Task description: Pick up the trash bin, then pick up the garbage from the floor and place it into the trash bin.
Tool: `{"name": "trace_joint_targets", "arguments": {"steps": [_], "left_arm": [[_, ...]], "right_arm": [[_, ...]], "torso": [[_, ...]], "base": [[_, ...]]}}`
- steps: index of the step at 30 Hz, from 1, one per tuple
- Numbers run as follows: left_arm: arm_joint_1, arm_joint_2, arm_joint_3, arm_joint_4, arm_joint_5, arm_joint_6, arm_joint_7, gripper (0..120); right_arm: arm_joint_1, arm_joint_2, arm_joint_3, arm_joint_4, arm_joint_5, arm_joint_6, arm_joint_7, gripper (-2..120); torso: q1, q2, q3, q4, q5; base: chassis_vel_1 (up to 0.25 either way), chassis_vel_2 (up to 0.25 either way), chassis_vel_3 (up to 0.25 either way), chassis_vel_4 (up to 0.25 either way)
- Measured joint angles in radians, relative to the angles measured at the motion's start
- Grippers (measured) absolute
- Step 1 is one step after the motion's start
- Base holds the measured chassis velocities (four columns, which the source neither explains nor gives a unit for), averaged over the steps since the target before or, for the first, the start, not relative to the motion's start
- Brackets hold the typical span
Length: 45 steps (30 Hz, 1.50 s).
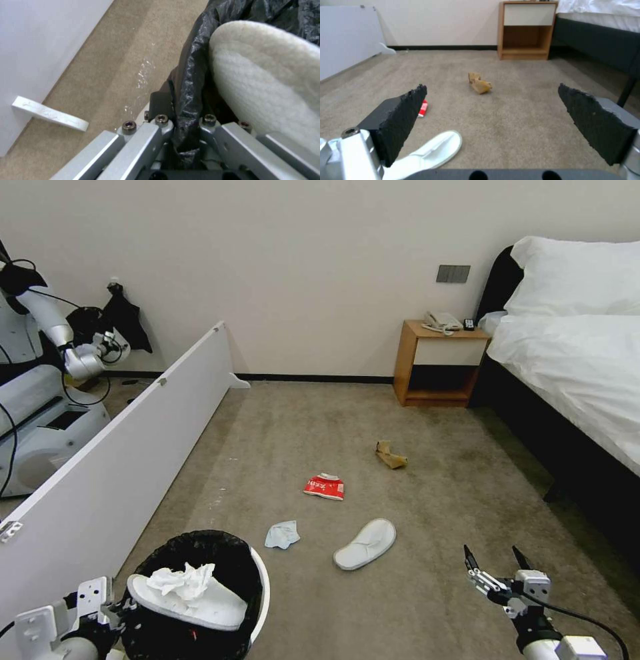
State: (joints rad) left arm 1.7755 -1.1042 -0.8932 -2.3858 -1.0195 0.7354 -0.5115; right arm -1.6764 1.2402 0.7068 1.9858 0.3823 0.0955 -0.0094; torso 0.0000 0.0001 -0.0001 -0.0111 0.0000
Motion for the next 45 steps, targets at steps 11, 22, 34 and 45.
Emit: {"name": "trace_joint_targets", "arguments": {"steps": [11,22,34,45], "left_arm": [[-0.008,0.0,0.005,0.002,0.001,0.0,-0.001,2],[-0.013,0.001,0.007,0.004,0.001,0.0,-0.002,2],[-0.017,0.003,0.011,0.006,0.001,0.0,-0.003,2],[-0.02,0.005,0.011,0.005,0.001,0.0,-0.003,2]], "right_arm": [[0.018,-0.016,-0.002,-0.014,0.012,0.002,-0.011,100],[0.031,-0.022,-0.013,-0.024,0.018,0.001,-0.015,100],[0.033,-0.029,-0.015,-0.028,0.02,-0.001,-0.026,100],[0.037,-0.039,-0.016,-0.029,0.023,-0.004,-0.028,100]], "torso": [[0.0,0.0,0.0,0.0,0.0],[0.0,0.0,0.0,0.0,0.0],[0.0,0.0,0.0,0.0,0.0],[0.0,0.0,0.0,0.0,0.0]], "base": [[-0.051,0.049,0.056,-0.056],[-0.013,0.014,0.009,-0.015],[-0.029,0.033,0.035,-0.037],[-0.062,0.052,0.05,-0.053]]}}
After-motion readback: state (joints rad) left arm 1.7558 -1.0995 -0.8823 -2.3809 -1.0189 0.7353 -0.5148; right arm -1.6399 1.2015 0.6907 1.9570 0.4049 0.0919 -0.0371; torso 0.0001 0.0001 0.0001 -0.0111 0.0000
